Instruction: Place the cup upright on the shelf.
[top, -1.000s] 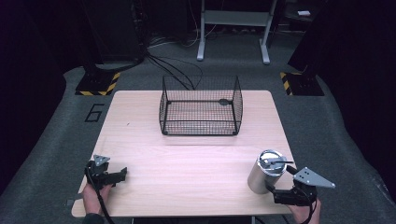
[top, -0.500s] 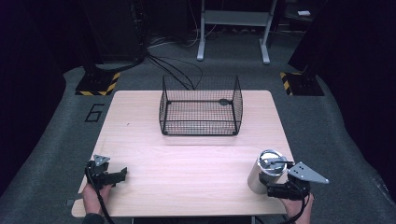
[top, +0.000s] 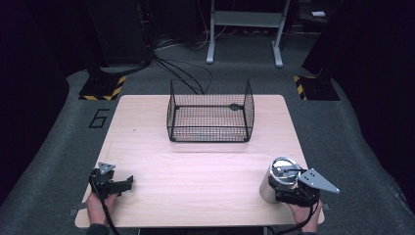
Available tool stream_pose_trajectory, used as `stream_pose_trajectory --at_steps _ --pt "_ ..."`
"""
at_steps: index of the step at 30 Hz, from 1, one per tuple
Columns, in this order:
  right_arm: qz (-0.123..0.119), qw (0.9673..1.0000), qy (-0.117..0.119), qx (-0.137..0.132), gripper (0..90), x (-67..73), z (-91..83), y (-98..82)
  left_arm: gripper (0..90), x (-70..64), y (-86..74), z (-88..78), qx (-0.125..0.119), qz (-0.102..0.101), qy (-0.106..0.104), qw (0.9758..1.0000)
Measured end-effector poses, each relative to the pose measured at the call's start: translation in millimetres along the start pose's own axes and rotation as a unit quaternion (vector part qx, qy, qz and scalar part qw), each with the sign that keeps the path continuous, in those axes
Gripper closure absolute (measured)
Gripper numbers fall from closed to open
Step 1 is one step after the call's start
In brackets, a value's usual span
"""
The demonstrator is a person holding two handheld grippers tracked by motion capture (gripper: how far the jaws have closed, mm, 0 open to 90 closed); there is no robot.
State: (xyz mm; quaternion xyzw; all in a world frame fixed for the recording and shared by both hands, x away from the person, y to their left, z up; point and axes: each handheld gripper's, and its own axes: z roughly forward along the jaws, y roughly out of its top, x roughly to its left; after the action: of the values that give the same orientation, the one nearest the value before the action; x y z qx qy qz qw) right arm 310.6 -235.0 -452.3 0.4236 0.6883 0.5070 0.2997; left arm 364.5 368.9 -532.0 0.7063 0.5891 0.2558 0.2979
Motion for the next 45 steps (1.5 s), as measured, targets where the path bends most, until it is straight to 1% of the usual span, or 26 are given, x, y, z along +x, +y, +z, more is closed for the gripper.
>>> stream_pose_trajectory --at_steps 1,2,5,6,8,11,12,14,16,20,22,27,29,31,35,37,38,39,40,45 --pt "0.000 1.0000 0.000 0.000 2.6 0.0 0.0 0.0 0.3 0.0 0.0 0.0 0.000 0.000 0.000 1.0000" --pt "-0.002 1.0000 -0.007 -0.004 2.9 1.4 0.6 -1.1 0.3 0.1 -0.2 -0.2 0.001 0.006 0.002 1.0000" --pt "-0.003 0.9999 -0.007 -0.006 3.1 1.4 0.3 -1.8 0.3 0.3 -0.2 -0.2 0.001 0.005 0.001 1.0000" --pt "-0.001 0.9999 -0.012 -0.009 3.3 2.2 1.3 -1.5 0.3 0.3 0.0 -0.1 0.001 0.001 0.000 1.0000" --pt "0.000 0.9999 -0.013 -0.007 3.4 2.1 1.5 -1.1 0.3 0.8 0.1 -0.5 0.004 0.005 -0.001 1.0000" --pt "0.000 0.9998 -0.016 -0.007 3.6 2.1 2.5 -0.3 0.2 0.9 0.1 -0.6 0.007 0.002 -0.002 1.0000" --pt "0.002 0.9998 -0.018 -0.002 3.6 2.0 3.0 1.0 0.2 1.0 0.2 -0.4 0.006 0.003 -0.002 1.0000" --pt "-0.003 0.9998 -0.021 0.000 3.7 1.0 3.6 2.3 0.2 0.8 0.1 -0.6 0.007 0.002 -0.002 1.0000" --pt "-0.001 0.9997 -0.024 -0.001 3.7 0.9 3.6 3.2 0.2 0.8 0.1 -0.6 0.007 0.001 -0.002 1.0000" --pt "0.001 0.9997 -0.023 -0.009 3.7 -0.1 2.9 9.6 0.2 0.6 0.1 -0.6 0.007 0.001 -0.001 1.0000" --pt "-0.005 0.9998 -0.020 -0.007 3.8 0.2 4.5 14.8 0.2 0.6 0.1 -0.6 0.007 0.001 -0.001 1.0000" --pt "-0.007 0.9999 -0.014 -0.006 3.7 0.9 8.2 20.5 0.2 0.5 0.2 -0.5 0.007 0.000 -0.001 1.0000" --pt "-0.007 0.9999 -0.010 -0.007 3.8 1.5 11.1 24.5 0.2 0.6 0.3 -0.3 0.006 0.000 0.000 1.0000" --pt "-0.005 0.9999 -0.011 -0.007 3.8 2.0 12.5 26.1 0.2 0.4 0.3 -0.4 0.007 0.000 -0.001 1.0000" --pt "-0.013 0.9999 -0.004 -0.002 3.8 3.4 19.9 33.7 0.2 0.4 0.4 -0.3 0.007 -0.001 -0.001 1.0000" --pt "-0.012 0.9999 -0.004 -0.002 3.8 3.8 21.2 35.1 0.2 0.4 0.4 -0.2 0.007 -0.001 -0.001 1.0000" --pt "-0.013 0.9999 -0.001 0.001 3.8 4.5 24.4 37.9 0.2 0.4 0.4 -0.3 0.007 -0.001 -0.001 1.0000" --pt "-0.017 0.9998 0.003 0.000 3.8 4.3 25.3 38.6 0.2 0.4 0.4 -0.3 0.007 -0.001 -0.001 1.0000" --pt "-0.014 0.9999 0.001 0.000 3.8 5.3 26.8 39.8 0.3 0.4 0.4 -0.3 0.007 -0.001 -0.001 1.0000" --pt "-0.017 0.9998 0.006 0.005 3.8 7.2 31.7 43.7 0.3 0.4 0.4 -0.3 0.007 0.000 -0.001 1.0000"
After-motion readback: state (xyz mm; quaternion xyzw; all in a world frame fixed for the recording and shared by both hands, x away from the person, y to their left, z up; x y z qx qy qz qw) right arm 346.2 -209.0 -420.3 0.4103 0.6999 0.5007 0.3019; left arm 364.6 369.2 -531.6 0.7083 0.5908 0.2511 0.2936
